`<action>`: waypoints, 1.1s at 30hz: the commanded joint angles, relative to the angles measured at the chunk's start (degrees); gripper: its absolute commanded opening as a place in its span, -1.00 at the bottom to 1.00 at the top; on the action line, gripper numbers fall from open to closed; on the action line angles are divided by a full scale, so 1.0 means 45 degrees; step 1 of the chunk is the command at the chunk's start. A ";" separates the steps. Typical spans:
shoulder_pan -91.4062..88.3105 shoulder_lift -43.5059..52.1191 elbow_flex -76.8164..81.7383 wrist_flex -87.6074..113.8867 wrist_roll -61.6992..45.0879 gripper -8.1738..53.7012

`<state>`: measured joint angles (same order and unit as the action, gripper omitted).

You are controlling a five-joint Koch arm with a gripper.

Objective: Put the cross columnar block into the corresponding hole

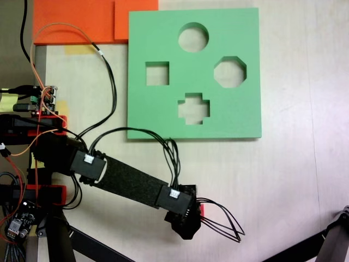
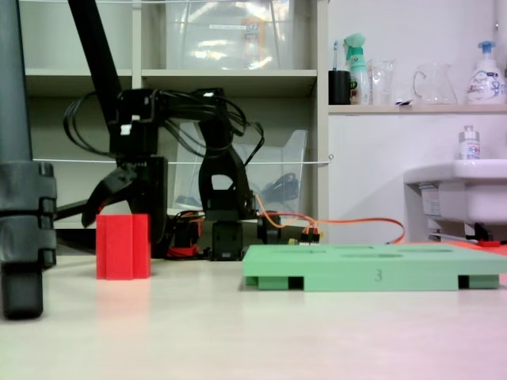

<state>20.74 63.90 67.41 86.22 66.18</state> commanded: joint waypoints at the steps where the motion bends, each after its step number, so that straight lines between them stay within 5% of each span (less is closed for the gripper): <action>1: 0.0117 0.0117 -0.0547 -0.0293 0.0078 0.95; 5: 0.0039 -0.0176 -0.0508 -0.0273 -0.0293 0.94; 11: 0.0039 -0.0840 -0.0195 -0.0156 -0.0508 0.25; 19: 0.0078 -0.0996 -0.0195 0.0937 -0.0488 -0.22; 27: -0.0176 0.0039 -0.0449 0.2051 -0.0469 -0.27; 33: -0.1250 0.3066 -0.0547 0.2891 0.0488 -0.28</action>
<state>16.00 72.25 66.36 94.39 65.48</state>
